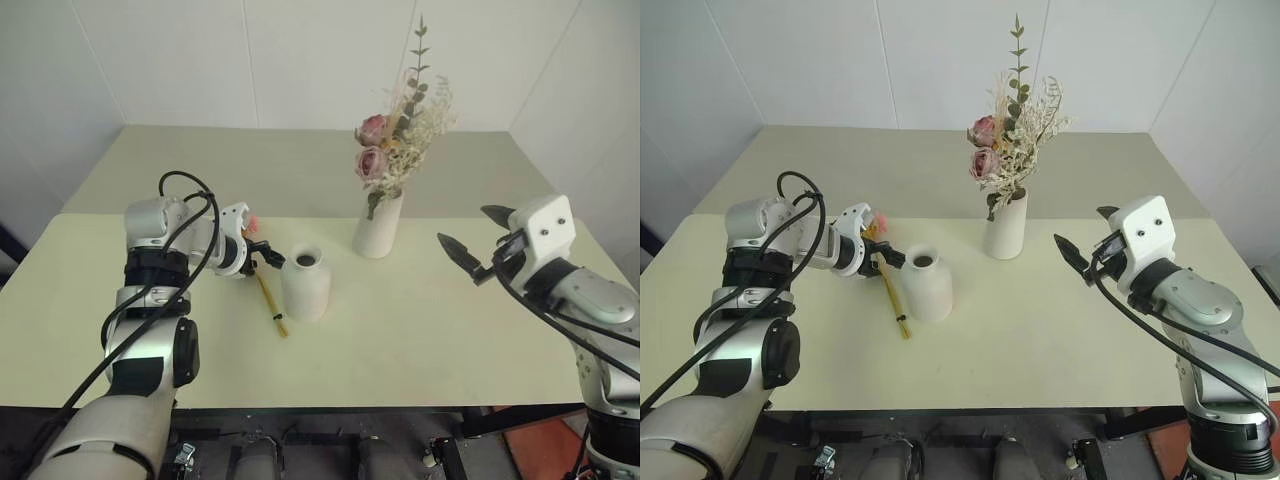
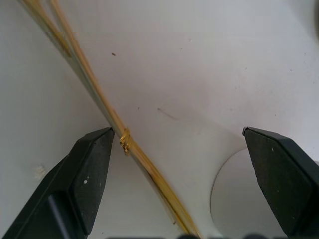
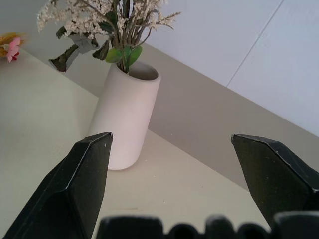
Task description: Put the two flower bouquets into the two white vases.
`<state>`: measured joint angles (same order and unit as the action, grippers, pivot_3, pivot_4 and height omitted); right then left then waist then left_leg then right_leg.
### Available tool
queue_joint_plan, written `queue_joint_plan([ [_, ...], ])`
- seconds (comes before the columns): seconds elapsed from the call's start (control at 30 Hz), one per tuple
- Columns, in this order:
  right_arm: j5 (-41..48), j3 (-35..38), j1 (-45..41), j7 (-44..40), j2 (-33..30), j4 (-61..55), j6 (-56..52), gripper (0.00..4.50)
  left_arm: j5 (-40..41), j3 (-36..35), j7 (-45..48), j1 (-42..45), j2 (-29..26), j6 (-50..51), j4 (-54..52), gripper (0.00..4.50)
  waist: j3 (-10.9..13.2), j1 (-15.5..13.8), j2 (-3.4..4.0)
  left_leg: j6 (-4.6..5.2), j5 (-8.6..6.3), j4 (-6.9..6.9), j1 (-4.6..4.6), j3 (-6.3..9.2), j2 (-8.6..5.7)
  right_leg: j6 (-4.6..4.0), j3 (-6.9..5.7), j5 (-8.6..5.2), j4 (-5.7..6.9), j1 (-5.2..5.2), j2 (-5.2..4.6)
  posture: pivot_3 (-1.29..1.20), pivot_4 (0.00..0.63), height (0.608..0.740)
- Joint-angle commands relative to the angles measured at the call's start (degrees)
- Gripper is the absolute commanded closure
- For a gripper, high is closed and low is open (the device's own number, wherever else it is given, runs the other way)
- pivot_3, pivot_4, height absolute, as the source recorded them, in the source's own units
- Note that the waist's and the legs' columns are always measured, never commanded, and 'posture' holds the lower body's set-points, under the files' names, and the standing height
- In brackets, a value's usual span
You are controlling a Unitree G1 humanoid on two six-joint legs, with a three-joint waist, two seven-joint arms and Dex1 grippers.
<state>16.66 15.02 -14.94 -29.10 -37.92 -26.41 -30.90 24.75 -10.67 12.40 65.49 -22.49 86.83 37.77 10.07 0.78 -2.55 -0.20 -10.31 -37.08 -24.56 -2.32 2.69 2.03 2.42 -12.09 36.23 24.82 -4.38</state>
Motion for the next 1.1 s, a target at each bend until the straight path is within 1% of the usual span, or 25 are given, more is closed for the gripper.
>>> queue_joint_plan([
  [0.03,0.6,2.9,0.2,1.9,-0.3,-4.0,-1.0,0.00,-1.7,0.5,1.4,1.9,0.3,-2.9,4.4,0.86,0.0,0.1,0.01,0.00,0.00,0.00,0.03,0.00,0.00,0.00,0.01,0.00,0.01,-0.01,0.00,0.00,0.150,0.740],
  [0.13,1.6,4.2,1.1,2.1,-0.5,-5.3,-2.1,0.00,-2.5,0.2,1.9,2.7,0.7,-4.3,6.9,1.75,0.0,0.0,0.01,0.00,0.00,0.00,0.04,0.00,0.00,0.00,0.00,0.00,-0.01,-0.03,0.00,0.00,0.150,0.740],
  [0.2,2.6,5.2,1.7,1.6,-1.1,-5.8,-3.0,0.00,-3.0,-0.4,1.8,3.1,1.0,-5.0,8.2,2.44,0.0,-0.2,0.01,0.00,0.00,0.00,0.04,0.01,0.00,0.01,-0.02,-0.01,-0.04,-0.07,0.00,0.00,0.150,0.740],
  [0.33,3.3,6.5,2.4,0.8,-2.6,-5.8,-3.3,0.00,-3.9,0.0,2.4,2.8,1.4,-6.1,9.1,3.79,0.0,-0.3,0.00,0.00,0.00,-0.01,0.04,0.02,-0.03,0.03,-0.05,0.00,-0.07,-0.12,-0.03,0.00,0.150,0.740],
  [0.4,3.6,6.9,2.6,0.5,-3.1,-5.7,-3.2,0.00,-4.2,-0.9,1.9,2.7,1.4,-6.6,9.0,4.38,0.0,-0.2,0.00,0.00,0.00,-0.01,0.04,0.03,-0.03,0.03,-0.05,0.00,-0.08,-0.12,-0.03,0.00,0.150,0.740],
  [0.43,3.8,7.3,2.7,0.3,-3.4,-5.6,-3.2,0.00,-4.6,-0.9,1.7,2.6,1.4,-6.9,8.3,4.47,0.0,-0.2,0.00,0.00,0.00,0.00,0.04,0.03,-0.02,0.03,-0.05,0.00,-0.08,-0.12,-0.02,0.00,0.150,0.740],
  [0.6,7.2,11.4,4.8,-2.9,-5.7,-6.3,-3.8,0.00,-6.5,-0.9,-0.4,0.7,0.1,-11.7,0.7,4.47,0.0,-0.1,-0.01,0.00,0.00,0.00,0.04,0.04,-0.02,0.03,-0.04,0.00,-0.10,-0.12,-0.02,0.00,0.150,0.740],
  [0.7,11.6,17.4,8.5,-9.3,-8.8,-6.5,-3.6,0.00,-4.7,-4.3,1.8,-1.2,-2.6,-14.7,-6.2,4.47,0.0,0.0,-0.02,0.00,-0.01,0.01,0.03,0.04,-0.02,0.03,-0.03,0.00,-0.11,-0.11,-0.02,0.00,0.150,0.740],
  [0.77,15.3,22.0,11.2,-14.8,-11.1,-6.1,-3.6,0.00,-3.1,-5.2,5.7,-3.8,-4.8,-19.1,-13.0,4.47,0.0,0.2,-0.02,-0.01,-0.01,0.07,0.04,0.04,0.00,0.03,-0.03,0.01,-0.13,-0.10,-0.01,0.00,0.150,0.740],
  [0.83,19.0,26.2,13.5,-20.1,-13.3,-5.3,-3.6,0.00,-0.2,-7.9,8.8,-4.7,-6.2,-21.1,-18.0,4.47,0.0,0.2,-0.02,-0.01,-0.01,0.09,0.06,0.03,0.02,0.02,-0.02,0.01,-0.14,-0.11,0.00,0.00,0.150,0.740],
  [0.9,22.0,29.9,16.2,-27.1,-15.9,-4.0,-3.2,0.00,4.5,-11.6,13.6,-5.7,-7.1,-24.7,-24.3,4.47,0.0,0.0,-0.03,-0.01,-0.01,0.08,0.14,0.03,0.02,0.03,-0.05,0.00,-0.15,-0.22,-0.01,0.00,0.150,0.740],
  [0.93,22.3,31.1,17.6,-30.2,-17.0,-3.5,-2.4,0.00,7.5,-13.8,15.7,-5.3,-7.4,-24.1,-25.8,4.47,0.0,0.0,-0.03,-0.01,-0.01,0.07,0.23,0.03,0.02,0.03,-0.06,0.00,-0.19,-0.34,-0.02,0.00,0.150,0.740],
  [1.03,22.4,32.7,20.7,-37.0,-19.5,-1.7,-0.1,0.00,15.6,-17.8,22.5,-4.5,-8.5,-23.4,-28.7,4.47,0.0,-0.1,-0.03,-0.02,-0.02,0.07,0.38,0.04,0.04,0.17,-0.12,-0.09,-0.32,-0.58,-0.02,0.00,0.150,0.740],
  [1.1,22.5,33.1,22.0,-40.2,-20.2,-1.2,0.9,0.00,20.0,-18.1,28.0,-4.9,-9.4,-24.0,-30.7,4.47,0.0,-0.1,-0.03,-0.02,-0.01,0.07,0.45,0.04,0.03,0.45,-0.11,-0.25,-0.32,-0.65,-0.02,0.00,0.150,0.740],
])
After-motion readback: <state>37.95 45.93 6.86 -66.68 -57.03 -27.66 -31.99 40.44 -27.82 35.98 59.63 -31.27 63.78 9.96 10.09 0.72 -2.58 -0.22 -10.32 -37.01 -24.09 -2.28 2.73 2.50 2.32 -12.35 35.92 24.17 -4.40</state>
